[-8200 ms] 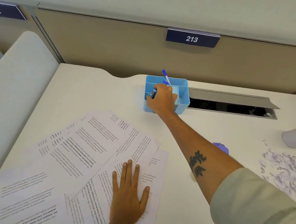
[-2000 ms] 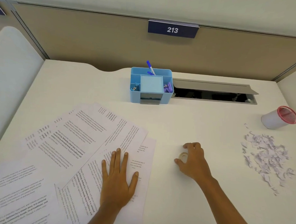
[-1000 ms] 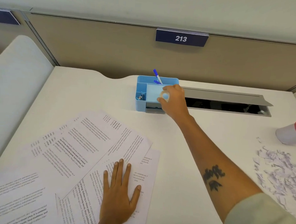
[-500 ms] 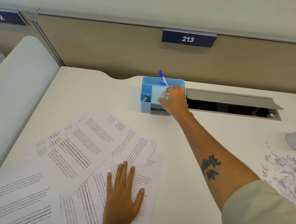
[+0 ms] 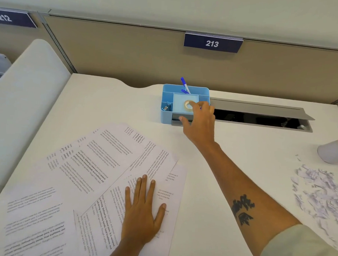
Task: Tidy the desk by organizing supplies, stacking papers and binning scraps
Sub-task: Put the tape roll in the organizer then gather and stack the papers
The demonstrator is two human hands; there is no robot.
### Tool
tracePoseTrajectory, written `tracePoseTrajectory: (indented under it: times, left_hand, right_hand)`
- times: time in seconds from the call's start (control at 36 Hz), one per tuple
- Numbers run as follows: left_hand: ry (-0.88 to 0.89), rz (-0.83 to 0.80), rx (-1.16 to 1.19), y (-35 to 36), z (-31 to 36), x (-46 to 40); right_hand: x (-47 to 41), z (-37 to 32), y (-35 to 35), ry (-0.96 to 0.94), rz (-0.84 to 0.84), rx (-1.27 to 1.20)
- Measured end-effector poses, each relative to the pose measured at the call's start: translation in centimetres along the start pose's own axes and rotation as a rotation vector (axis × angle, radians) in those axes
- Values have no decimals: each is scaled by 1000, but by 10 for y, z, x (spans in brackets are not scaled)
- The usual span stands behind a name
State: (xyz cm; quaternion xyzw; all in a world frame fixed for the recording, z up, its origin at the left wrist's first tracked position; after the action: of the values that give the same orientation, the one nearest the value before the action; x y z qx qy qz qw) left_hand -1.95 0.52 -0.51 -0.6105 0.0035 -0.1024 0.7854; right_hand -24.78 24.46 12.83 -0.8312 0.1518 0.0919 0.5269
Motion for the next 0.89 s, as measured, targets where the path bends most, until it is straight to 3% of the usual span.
tracePoseTrajectory:
  times: [0.25, 0.53, 0.67, 0.89]
  left_hand:
    - [-28, -67, 48, -9, 2, 0]
    - [39, -174, 174, -15, -9, -6]
    - [70, -96, 307, -47, -44, -13]
    - [-225, -9, 324, -109, -148, -43]
  right_hand:
    - [80, -49, -8, 61, -245, 27]
    - [148, -102, 4, 91, -354, -52]
    - [176, -120, 18, 121, -392, -61]
    - [214, -154, 47, 136, -553, -67]
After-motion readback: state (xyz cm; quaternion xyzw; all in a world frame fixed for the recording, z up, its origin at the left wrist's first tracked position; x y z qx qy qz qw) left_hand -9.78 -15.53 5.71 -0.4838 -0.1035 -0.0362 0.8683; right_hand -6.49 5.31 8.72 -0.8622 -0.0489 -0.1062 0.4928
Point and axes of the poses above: each hand's wrist, its own x-axis away from the middle knuckle, its own y-axis out of the palm, z = x × y, the point moved 2 cm from there along -x, towards the middle knuckle, and after that the axes turned 5 degrees about -y, right-handed, at the moved point
